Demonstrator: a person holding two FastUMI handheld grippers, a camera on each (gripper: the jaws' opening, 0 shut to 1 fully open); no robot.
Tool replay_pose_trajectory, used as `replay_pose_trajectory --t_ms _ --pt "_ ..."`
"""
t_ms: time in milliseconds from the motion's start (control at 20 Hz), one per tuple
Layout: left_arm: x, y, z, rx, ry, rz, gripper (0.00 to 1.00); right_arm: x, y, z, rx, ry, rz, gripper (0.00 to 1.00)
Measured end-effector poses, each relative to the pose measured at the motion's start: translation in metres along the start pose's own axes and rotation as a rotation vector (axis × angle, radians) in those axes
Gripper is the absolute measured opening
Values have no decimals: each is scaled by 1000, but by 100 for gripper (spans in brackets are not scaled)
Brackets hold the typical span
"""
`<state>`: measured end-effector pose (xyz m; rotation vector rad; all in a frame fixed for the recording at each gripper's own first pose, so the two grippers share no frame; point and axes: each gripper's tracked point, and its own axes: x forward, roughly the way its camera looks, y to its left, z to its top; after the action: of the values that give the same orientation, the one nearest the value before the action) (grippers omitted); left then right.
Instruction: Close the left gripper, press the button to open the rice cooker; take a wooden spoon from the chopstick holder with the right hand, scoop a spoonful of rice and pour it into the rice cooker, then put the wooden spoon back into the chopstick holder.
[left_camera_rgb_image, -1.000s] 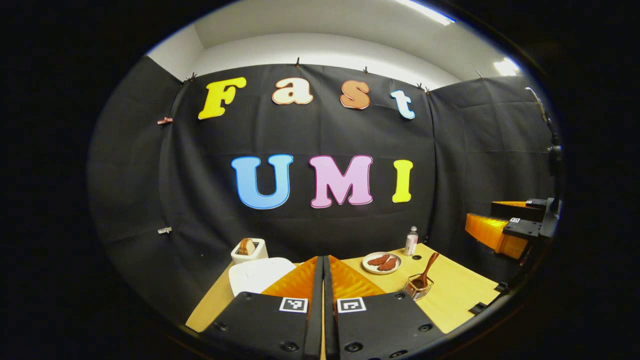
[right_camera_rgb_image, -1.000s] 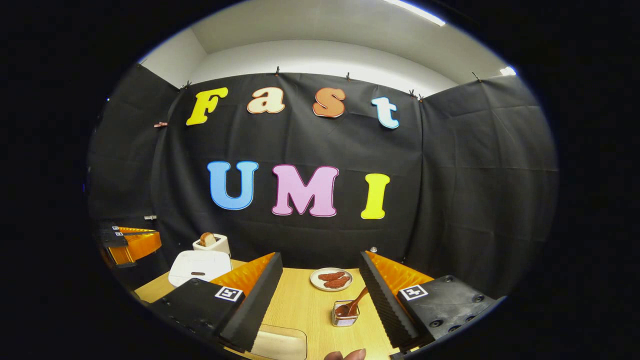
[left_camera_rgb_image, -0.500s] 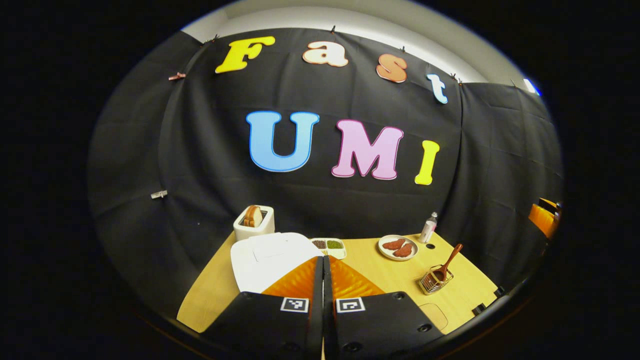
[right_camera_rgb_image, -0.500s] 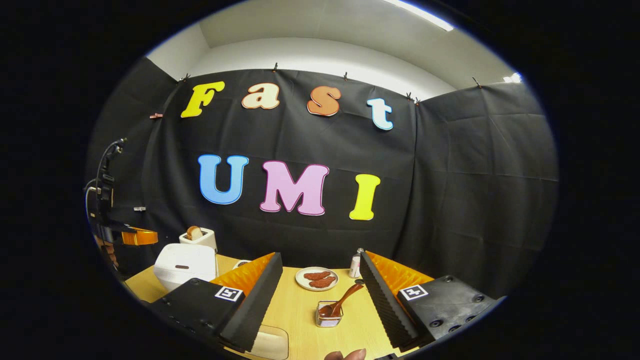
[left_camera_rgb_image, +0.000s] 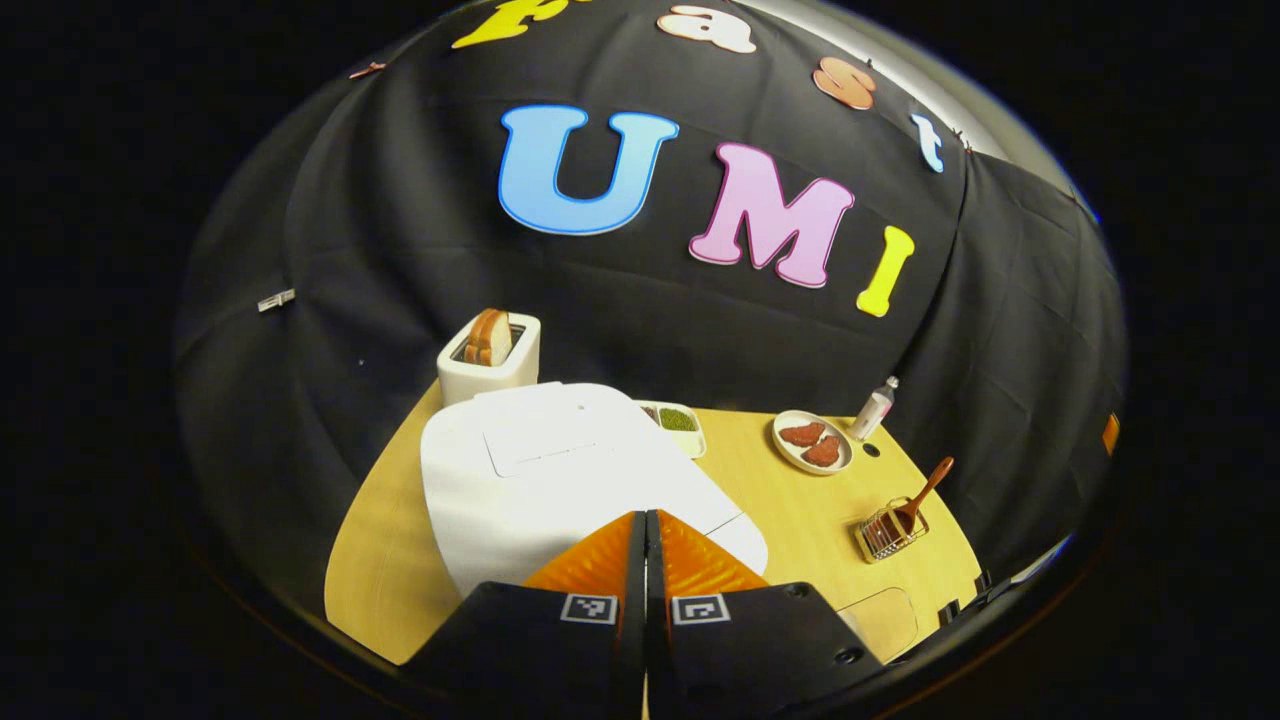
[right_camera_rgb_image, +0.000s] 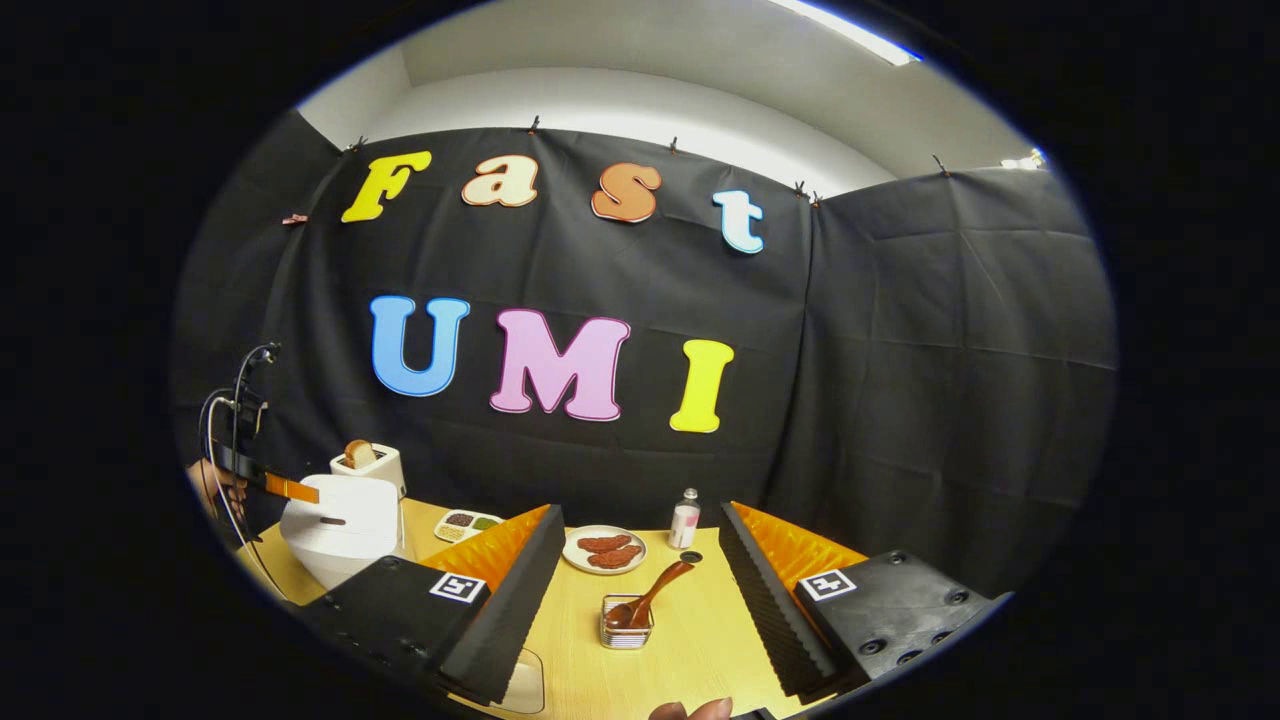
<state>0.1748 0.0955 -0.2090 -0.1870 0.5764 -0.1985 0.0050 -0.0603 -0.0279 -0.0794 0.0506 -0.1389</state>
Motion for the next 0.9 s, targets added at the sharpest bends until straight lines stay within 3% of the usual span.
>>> replay_pose_trajectory --t_ms 400,900 --pt "36 18 -18 5 98 31 6 -2 -12 -4 -22 8 -37 98" --pt "36 16 -36 34 210 70 7 -1 -2 -9 -23 16 -21 98"
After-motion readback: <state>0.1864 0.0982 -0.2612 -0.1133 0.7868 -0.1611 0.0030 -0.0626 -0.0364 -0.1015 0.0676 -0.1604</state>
